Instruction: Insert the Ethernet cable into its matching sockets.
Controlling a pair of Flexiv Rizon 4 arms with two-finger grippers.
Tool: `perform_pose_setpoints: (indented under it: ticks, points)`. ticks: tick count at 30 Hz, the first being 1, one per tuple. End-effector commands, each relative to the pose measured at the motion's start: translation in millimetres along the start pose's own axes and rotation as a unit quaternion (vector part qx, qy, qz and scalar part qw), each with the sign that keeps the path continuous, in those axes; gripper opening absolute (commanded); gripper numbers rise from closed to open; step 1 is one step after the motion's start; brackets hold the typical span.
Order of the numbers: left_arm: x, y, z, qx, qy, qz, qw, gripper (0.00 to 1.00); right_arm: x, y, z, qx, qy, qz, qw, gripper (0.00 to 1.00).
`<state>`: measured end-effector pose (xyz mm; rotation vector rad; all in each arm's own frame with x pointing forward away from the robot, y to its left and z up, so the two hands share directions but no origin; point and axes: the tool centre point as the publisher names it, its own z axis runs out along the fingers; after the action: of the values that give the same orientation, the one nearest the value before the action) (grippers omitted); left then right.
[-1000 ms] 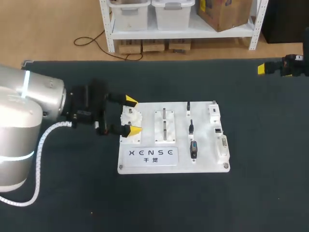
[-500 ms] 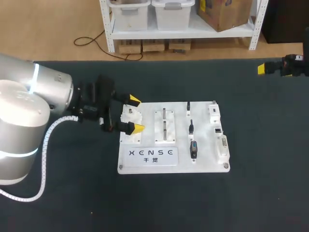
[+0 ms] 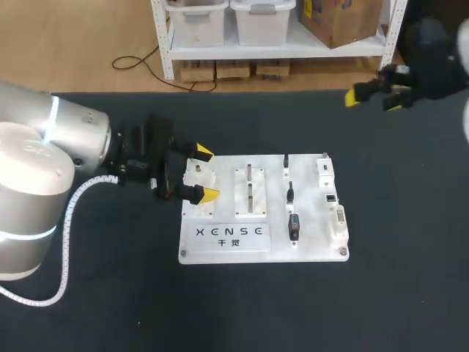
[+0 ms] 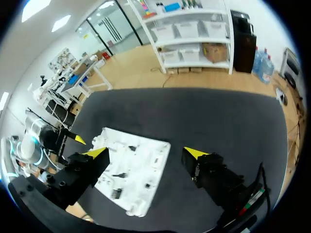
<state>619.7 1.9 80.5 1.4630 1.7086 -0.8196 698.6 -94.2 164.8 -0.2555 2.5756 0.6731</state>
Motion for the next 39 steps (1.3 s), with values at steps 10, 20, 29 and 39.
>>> perform_pose_setpoints:
  ticks: [10,20,29,39]
  points:
    - [-0.5,1.5,1.3,0.001,0.002,0.000,1.000,1.00,15.9,70.0,57.7,0.162,0.107,0.030,0.981,1.00]
    - [-0.5,1.5,1.3,0.001,0.002,0.000,1.000,1.00,48.7,82.4,97.8,0.212,0.173,0.054,0.960,1.00]
    - [-0.5,1.5,1.3,0.001,0.002,0.000,1.000,1.00,82.0,83.9,113.9,0.218,0.191,0.072,0.954,1.00]
    - [-0.5,1.5,1.3,0.001,0.002,0.000,1.000,1.00,103.9,77.3,119.4,0.227,0.207,0.071,0.949,1.00]
